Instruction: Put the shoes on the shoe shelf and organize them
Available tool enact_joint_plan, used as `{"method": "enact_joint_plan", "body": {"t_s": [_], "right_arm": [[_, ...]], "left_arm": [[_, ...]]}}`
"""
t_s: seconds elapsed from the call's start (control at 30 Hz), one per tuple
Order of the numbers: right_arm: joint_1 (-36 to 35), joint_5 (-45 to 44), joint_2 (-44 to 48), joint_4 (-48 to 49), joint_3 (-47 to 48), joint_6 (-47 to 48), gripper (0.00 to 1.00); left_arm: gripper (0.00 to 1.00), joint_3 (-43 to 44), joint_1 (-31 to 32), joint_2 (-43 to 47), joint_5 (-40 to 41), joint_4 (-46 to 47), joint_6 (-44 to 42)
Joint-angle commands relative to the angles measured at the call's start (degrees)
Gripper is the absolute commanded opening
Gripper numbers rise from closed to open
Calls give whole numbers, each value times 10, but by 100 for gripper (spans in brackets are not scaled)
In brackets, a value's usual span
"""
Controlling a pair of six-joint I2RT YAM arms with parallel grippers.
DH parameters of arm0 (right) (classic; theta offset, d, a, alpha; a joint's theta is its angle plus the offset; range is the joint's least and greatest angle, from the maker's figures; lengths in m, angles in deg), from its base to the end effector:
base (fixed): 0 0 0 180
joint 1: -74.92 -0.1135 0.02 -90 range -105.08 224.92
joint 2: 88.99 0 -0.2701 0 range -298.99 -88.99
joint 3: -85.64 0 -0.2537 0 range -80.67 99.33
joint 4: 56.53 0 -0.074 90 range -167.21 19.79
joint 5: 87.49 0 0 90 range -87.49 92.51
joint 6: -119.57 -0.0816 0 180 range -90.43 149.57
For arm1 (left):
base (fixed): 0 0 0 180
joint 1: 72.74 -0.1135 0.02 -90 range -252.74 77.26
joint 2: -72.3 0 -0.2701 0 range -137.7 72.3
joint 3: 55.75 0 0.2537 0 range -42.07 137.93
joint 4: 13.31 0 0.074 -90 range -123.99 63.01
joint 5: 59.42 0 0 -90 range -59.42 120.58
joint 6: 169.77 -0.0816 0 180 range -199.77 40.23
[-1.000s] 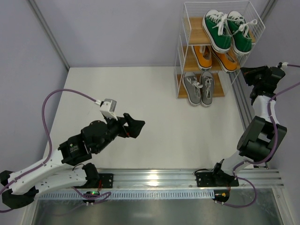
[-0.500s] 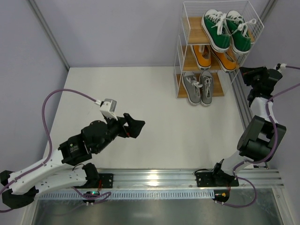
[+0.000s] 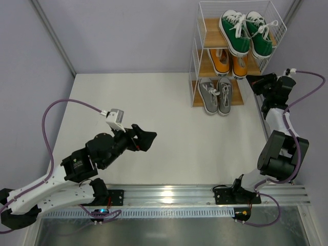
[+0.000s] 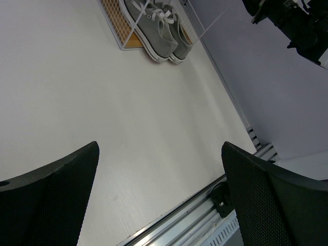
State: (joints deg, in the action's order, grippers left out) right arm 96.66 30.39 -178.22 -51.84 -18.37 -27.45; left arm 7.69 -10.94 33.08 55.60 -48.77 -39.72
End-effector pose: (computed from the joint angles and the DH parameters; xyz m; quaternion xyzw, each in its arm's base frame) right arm 0.3930 -0.1156 0.3037 0.3452 0.6683 0.3659 0.5481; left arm 0.1189 -0.1487 0.3595 0.0074 0.7670 -0.3753 0.5204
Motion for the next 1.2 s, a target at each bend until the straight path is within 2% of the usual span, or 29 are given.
{"method": "enact_joint_plan", "body": {"t_s": [0.0, 0.93, 1.1, 1.17], "right_arm": [[3, 13, 25, 12, 0, 0, 4], [-9, 67, -6, 11, 41, -24, 4], [-3, 21, 23, -48, 43, 19, 4], [1, -22, 54, -101, 48, 58, 4]], "left_arm": [[100, -4, 1, 4, 6, 2, 2], [100, -7, 1, -6, -7, 16, 16], [100, -4, 1, -2, -7, 11, 16], [100, -5, 0, 3, -6, 11, 16]]}}
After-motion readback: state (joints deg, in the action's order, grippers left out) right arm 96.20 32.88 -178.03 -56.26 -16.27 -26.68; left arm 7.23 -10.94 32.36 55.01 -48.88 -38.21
